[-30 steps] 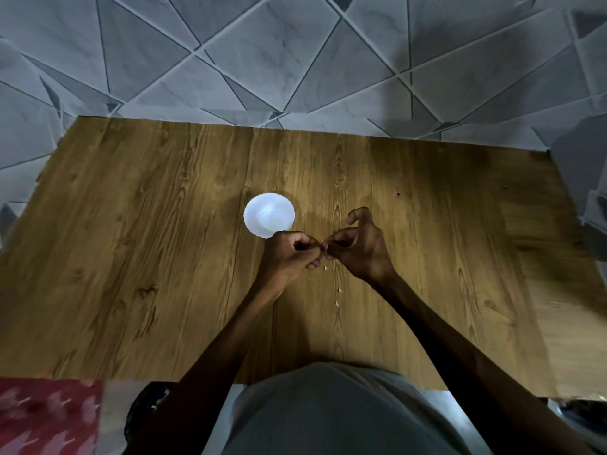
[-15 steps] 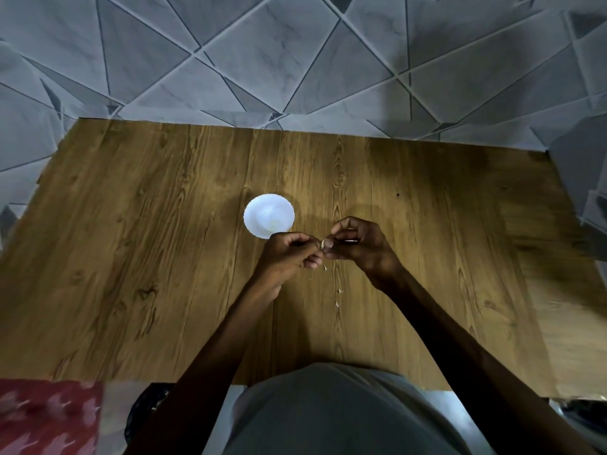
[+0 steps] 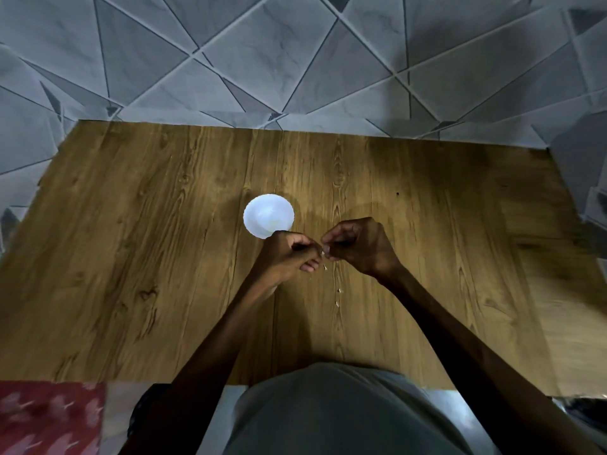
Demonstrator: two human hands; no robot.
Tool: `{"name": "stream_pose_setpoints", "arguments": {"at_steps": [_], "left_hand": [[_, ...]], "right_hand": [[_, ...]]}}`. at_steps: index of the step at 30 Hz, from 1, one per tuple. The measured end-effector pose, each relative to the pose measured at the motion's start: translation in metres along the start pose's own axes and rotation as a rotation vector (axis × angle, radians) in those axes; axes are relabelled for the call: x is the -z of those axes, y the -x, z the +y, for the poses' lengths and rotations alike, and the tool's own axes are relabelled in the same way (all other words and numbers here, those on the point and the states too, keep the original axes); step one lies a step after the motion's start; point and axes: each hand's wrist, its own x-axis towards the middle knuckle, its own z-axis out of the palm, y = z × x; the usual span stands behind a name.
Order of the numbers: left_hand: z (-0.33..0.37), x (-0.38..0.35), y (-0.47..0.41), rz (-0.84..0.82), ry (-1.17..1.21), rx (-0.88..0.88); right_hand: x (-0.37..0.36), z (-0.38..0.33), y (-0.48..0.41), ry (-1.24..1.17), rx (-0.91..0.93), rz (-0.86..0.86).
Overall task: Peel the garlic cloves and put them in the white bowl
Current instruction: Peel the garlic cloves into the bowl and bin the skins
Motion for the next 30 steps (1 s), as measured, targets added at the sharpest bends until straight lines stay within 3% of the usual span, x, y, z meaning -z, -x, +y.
{"name": "stream_pose_setpoints", "arguments": {"at_steps": [20, 30], "left_hand": [[0.0, -0.012, -0.001, 0.116, 0.05, 0.038], [0.002, -0.005, 0.003, 0.041, 0.215, 0.09]], "right_hand": [[0.001, 0.004, -0.002, -0.002, -0.014, -0.001], [0.004, 0.006, 0.002, -0.291, -0.054, -0.073]]}}
